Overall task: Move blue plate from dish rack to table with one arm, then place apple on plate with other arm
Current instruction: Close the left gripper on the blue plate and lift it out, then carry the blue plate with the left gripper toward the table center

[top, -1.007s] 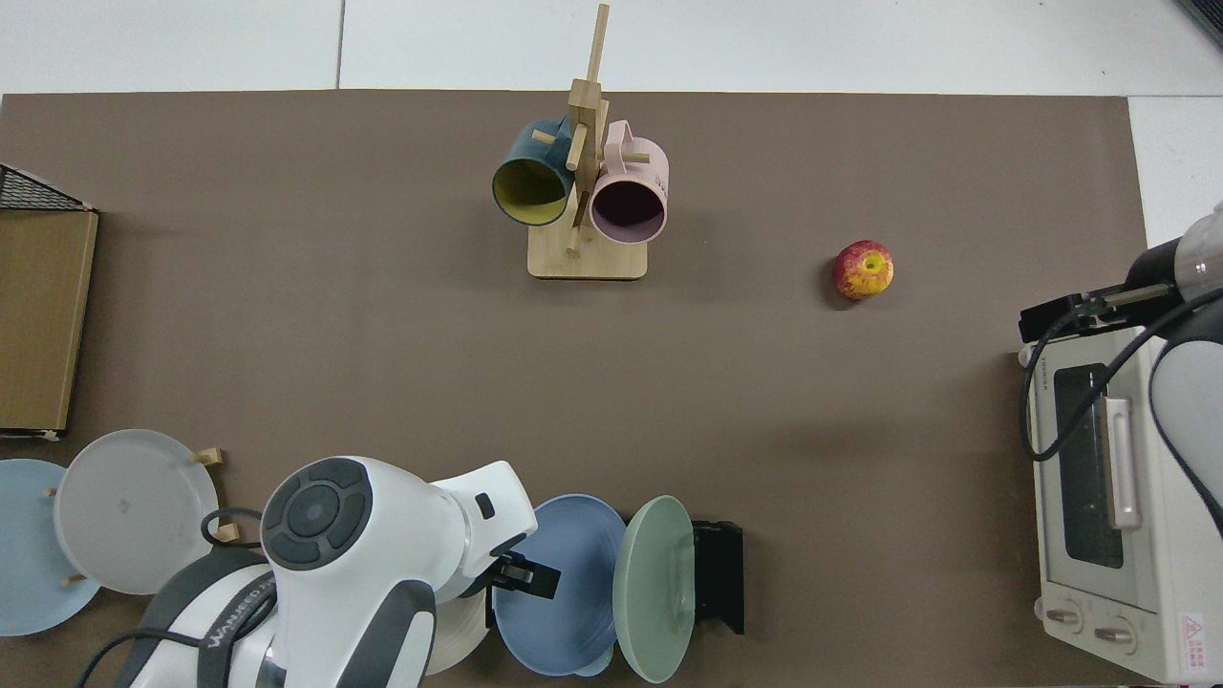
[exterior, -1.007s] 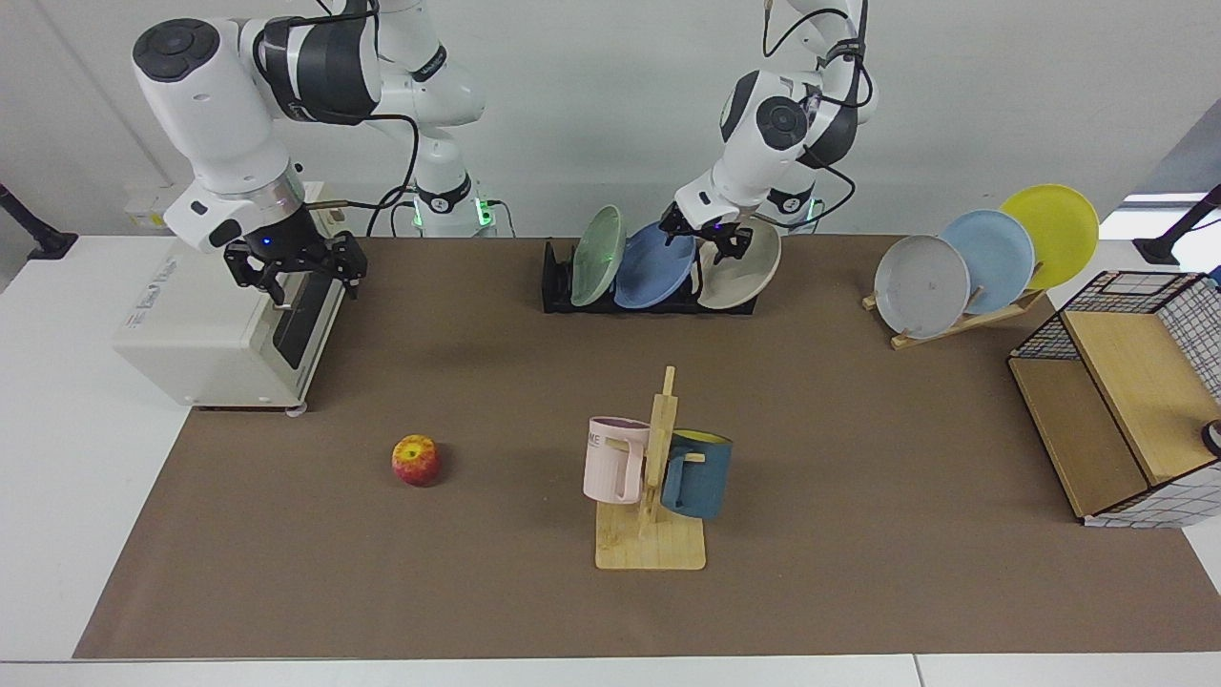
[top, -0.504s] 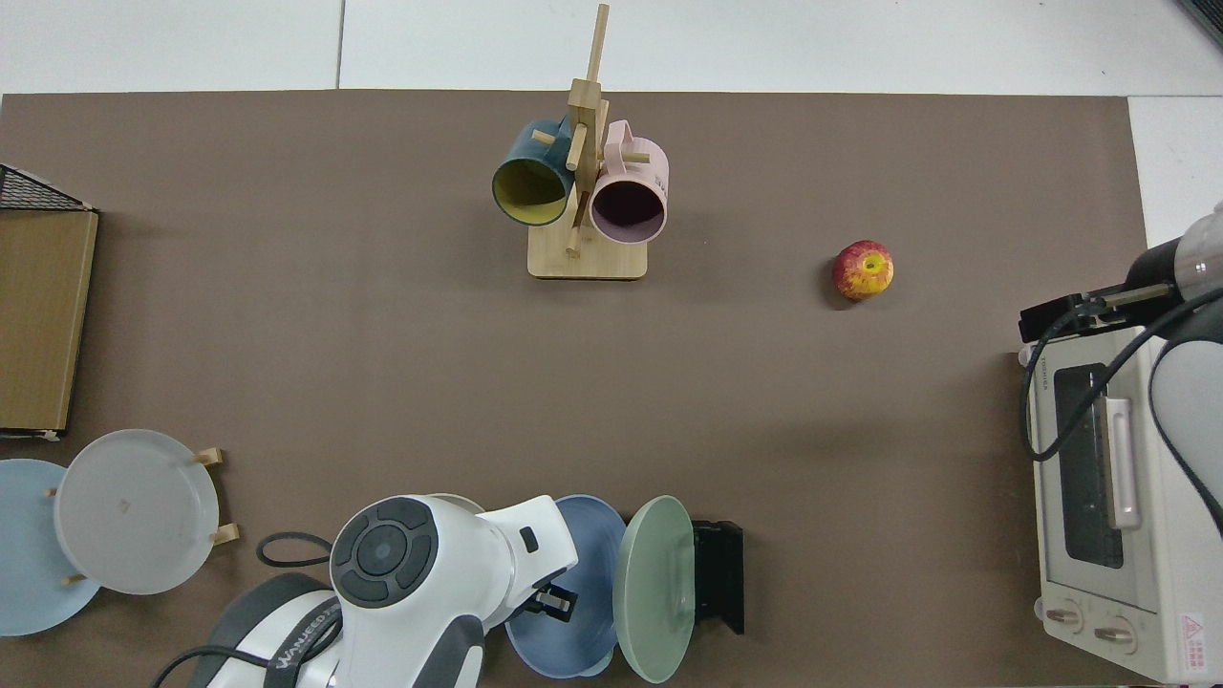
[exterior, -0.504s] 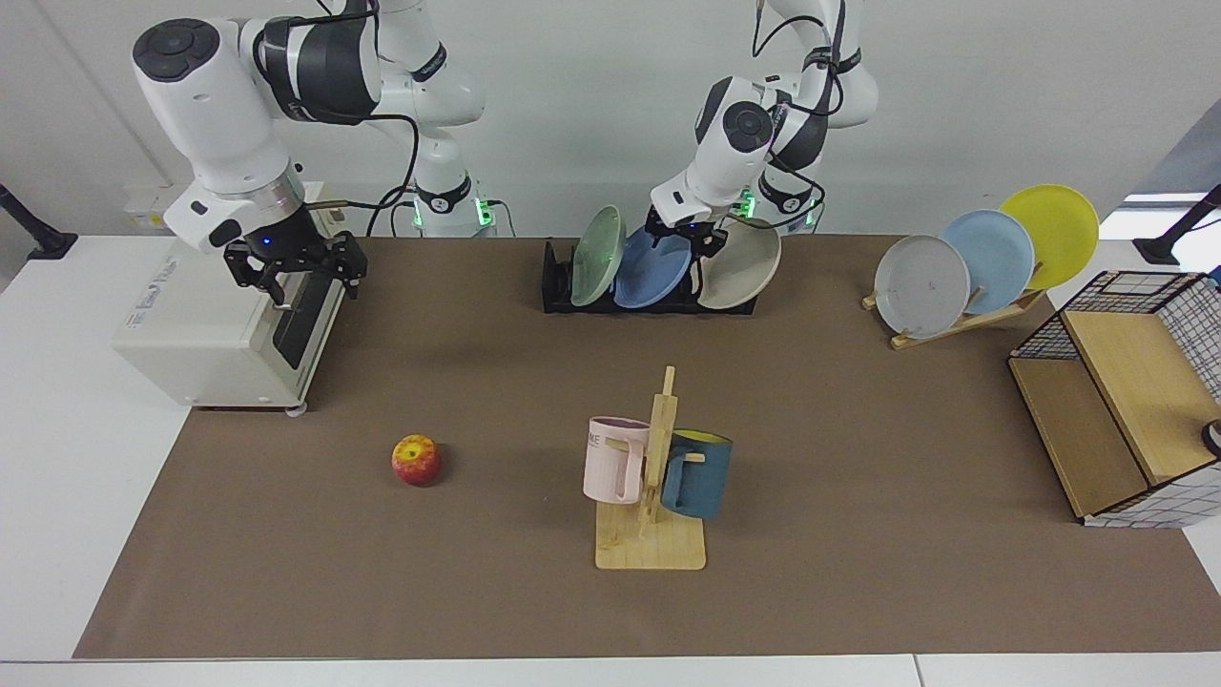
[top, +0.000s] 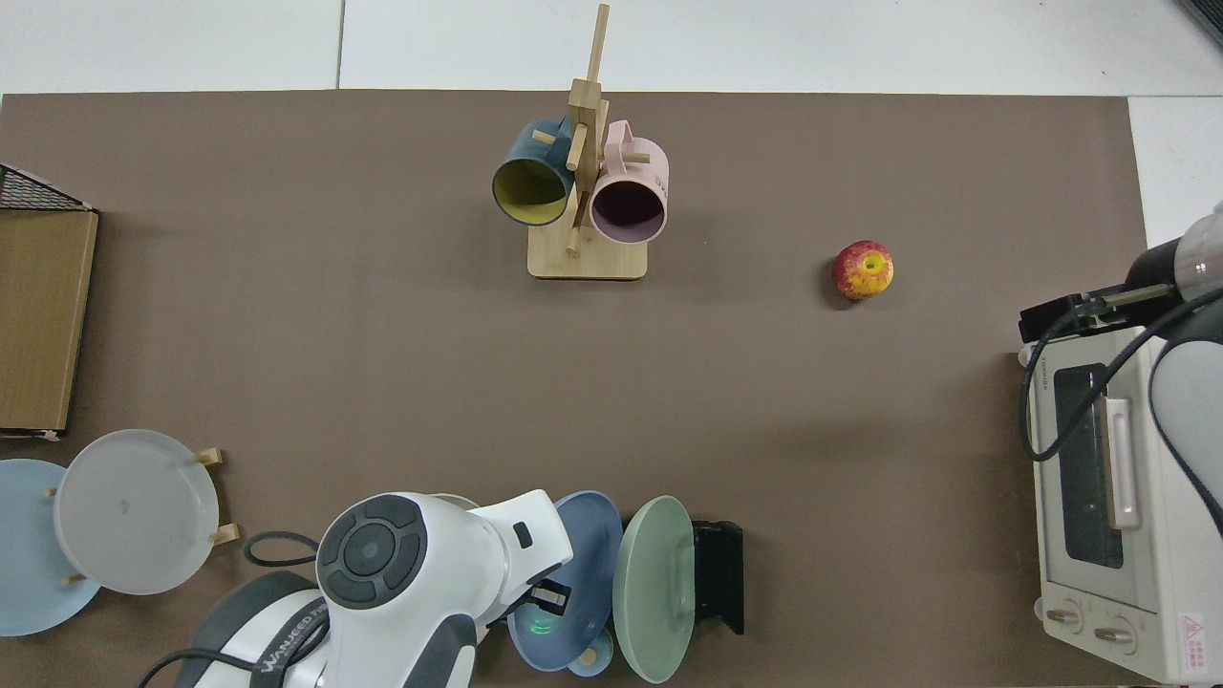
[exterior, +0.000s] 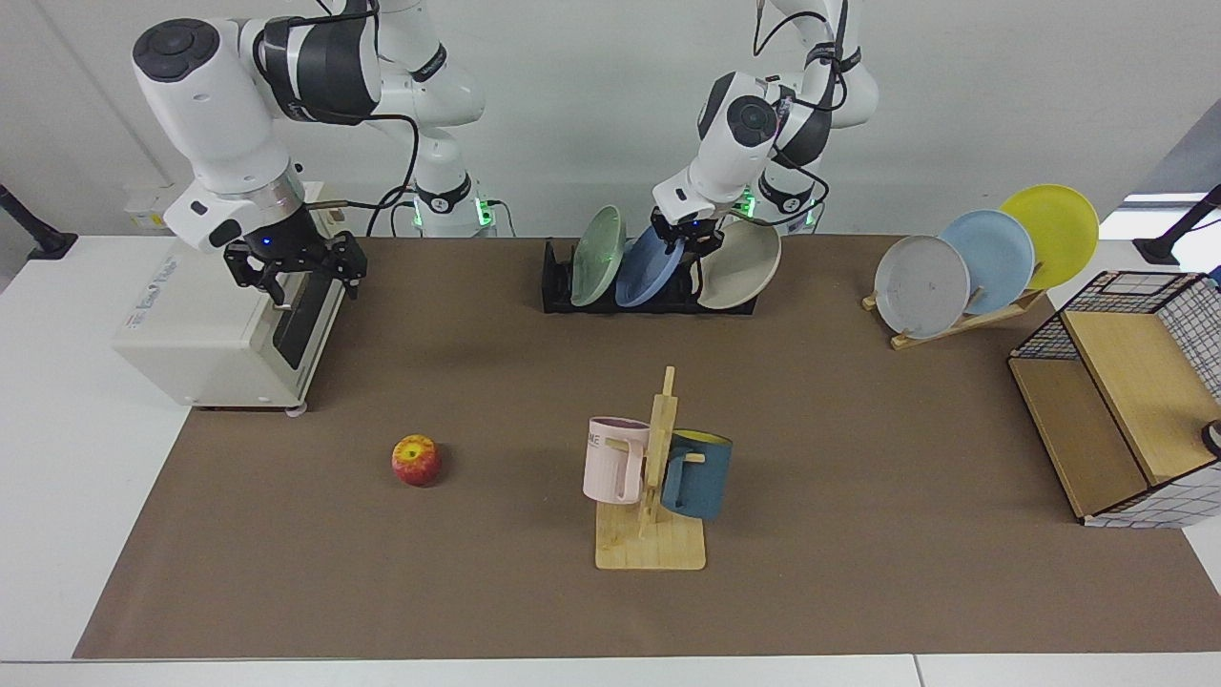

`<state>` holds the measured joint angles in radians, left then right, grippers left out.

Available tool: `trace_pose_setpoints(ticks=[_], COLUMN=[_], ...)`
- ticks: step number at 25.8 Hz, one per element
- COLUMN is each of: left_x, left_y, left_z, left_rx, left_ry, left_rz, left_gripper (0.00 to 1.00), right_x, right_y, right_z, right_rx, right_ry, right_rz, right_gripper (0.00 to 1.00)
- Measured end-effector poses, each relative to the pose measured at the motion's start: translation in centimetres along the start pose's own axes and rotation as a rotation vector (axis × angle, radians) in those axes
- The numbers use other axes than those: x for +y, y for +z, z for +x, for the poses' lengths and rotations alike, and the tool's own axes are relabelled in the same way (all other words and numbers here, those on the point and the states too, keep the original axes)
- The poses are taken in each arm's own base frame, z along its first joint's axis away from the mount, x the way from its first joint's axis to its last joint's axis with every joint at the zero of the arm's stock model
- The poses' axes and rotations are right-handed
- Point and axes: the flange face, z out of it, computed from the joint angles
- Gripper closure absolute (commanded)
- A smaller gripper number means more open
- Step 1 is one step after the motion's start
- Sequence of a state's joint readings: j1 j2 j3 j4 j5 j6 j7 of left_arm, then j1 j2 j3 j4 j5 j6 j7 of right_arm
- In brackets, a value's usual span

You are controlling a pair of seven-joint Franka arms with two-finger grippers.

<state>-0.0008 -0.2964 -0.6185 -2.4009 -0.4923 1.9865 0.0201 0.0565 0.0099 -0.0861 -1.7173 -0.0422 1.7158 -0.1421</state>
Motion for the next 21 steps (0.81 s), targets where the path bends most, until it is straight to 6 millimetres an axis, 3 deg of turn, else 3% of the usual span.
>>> trace_pose_setpoints(ticks=[3,8,15,21], left_x=[-0.5,-1.1,-5.1,-7.8], left_y=[-1.2,-5.2,-10.3,-13.3], left_z=[0.1,0.9,1.9,2.5], left_rx=[-0.01,0.008,0.069,0.122], left_ry=[0.016,0.025,-0.047,-0.103], left_rz=[0.048,0.092,0.068,0.037], left_gripper=[1.0,1.0,1.0,1.0], right_x=[0.0,0.0,0.0,0.0], right_y=[0.0,0.0,0.0,0.0], right_z=[0.0,0.0,0.0,0.0], right_rx=[0.0,0.0,0.0,0.0], right_ry=[0.0,0.0,0.0,0.0], right_rz=[0.0,0.0,0.0,0.0], right_gripper=[0.0,0.0,0.0,0.0])
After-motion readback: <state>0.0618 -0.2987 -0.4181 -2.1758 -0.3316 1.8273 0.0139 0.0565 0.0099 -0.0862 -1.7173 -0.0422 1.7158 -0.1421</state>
